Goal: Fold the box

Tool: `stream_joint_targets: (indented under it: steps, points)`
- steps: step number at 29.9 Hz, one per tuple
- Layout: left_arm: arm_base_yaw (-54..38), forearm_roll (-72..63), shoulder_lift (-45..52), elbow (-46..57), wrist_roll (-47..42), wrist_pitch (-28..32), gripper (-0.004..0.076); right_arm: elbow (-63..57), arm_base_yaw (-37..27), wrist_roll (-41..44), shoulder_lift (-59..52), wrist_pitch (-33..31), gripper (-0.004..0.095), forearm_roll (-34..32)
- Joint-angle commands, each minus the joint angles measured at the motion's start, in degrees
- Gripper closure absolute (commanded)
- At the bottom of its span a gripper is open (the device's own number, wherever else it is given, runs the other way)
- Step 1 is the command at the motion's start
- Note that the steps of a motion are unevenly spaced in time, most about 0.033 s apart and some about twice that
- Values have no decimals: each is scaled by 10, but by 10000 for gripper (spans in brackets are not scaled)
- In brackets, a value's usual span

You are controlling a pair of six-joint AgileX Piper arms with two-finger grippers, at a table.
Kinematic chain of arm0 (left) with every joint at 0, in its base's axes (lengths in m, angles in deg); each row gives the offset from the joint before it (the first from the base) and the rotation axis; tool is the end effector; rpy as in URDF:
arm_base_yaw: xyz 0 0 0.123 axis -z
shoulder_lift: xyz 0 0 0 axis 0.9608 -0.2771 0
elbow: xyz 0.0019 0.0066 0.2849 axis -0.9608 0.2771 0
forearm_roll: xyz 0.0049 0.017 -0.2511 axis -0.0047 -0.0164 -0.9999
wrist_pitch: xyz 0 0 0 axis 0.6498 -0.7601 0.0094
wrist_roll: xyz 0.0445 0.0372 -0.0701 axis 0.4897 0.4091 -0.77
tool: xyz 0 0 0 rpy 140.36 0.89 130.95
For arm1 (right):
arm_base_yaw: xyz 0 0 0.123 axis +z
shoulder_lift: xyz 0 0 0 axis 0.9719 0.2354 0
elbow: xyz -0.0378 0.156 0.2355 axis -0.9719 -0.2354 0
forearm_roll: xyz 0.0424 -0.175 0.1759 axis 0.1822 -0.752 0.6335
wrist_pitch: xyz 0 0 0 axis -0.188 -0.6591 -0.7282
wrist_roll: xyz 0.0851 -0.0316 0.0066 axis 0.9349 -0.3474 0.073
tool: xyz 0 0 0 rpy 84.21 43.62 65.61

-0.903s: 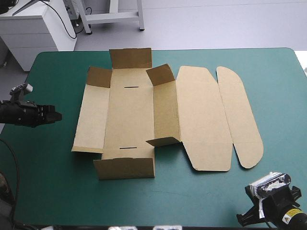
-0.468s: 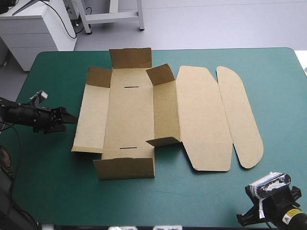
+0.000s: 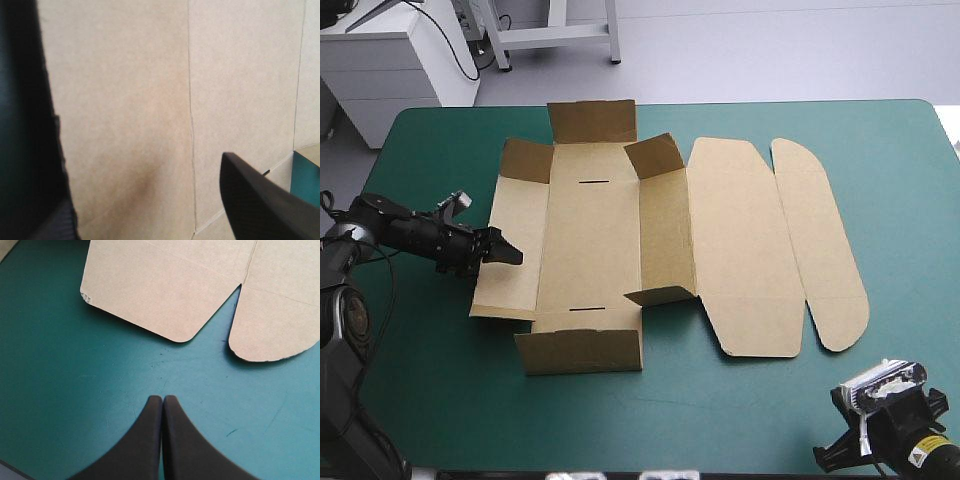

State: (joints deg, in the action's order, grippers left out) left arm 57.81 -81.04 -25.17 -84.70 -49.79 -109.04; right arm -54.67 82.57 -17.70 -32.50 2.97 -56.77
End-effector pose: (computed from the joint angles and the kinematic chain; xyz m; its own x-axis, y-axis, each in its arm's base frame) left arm 0.3549 0.0373 0.1998 -0.9804 -0.0518 -0.1901 0.0889 0.7447 -0.6614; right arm 0.0367 0.0222 0.2722 -0.5852 -0.2554 -0.7696 -0.3767 0.9261 -0.0208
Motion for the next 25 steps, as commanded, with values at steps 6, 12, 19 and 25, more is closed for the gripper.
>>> stream_joint_targets:
  steps: [6, 12, 19, 25]
  points:
    - [6, -29, 23, -12, -23, -55, 555, 13, 1, 1, 7, 32, 928, 6]
    - [6, -30, 23, -12, -17, -55, 730, 13, 1, 1, 7, 32, 928, 6]
    - [7, -101, 23, -12, 48, -55, 730, 13, 1, 1, 7, 32, 928, 6]
    - [34, -97, 23, -17, 55, -55, 730, 13, 1, 1, 7, 32, 928, 6]
